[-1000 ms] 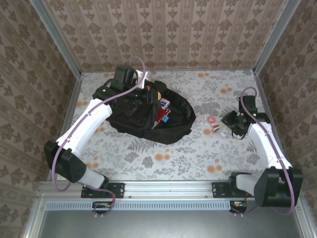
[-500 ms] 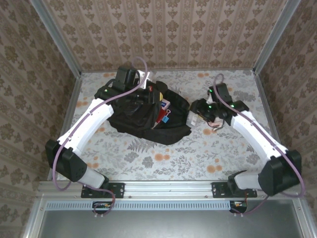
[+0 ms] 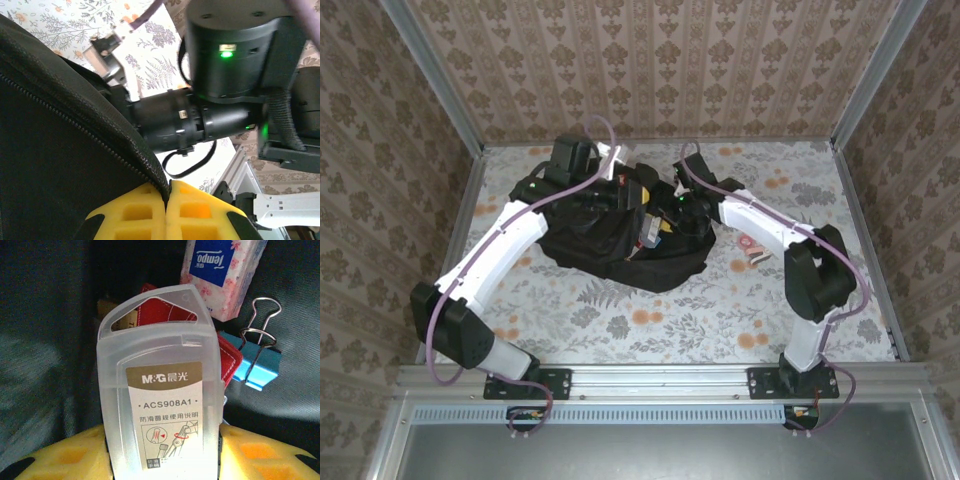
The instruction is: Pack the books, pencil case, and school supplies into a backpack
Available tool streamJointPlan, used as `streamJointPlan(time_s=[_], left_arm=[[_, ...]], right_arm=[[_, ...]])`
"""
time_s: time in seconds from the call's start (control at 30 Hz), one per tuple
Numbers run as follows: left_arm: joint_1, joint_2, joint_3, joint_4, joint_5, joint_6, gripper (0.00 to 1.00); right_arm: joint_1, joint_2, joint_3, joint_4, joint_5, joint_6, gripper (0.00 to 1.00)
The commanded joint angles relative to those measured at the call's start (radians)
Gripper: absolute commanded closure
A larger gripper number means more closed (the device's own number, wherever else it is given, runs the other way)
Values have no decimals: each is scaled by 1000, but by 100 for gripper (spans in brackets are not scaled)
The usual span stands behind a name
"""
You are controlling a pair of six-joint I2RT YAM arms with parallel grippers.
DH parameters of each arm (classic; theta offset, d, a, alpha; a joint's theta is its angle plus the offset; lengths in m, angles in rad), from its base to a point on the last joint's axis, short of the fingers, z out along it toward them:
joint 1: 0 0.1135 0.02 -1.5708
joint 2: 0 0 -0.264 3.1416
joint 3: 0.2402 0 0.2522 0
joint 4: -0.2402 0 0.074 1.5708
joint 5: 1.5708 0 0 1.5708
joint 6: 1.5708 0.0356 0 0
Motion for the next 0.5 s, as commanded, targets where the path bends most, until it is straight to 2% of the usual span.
streamJointPlan(time_s=[0.0, 0.2, 0.37, 0.47], left_arm=[[12, -53, 1, 76, 53, -22, 100], [23, -57, -7, 96, 69, -42, 100], [26, -60, -12, 101, 70, -45, 100], [28, -59, -13, 102, 68, -47, 100]], right_arm=[[32, 24, 58, -32, 41, 78, 50], [70, 93, 84, 0, 74, 150, 45], [99, 154, 167, -31, 81, 131, 26], [100, 134, 162, -40, 105, 107, 16]])
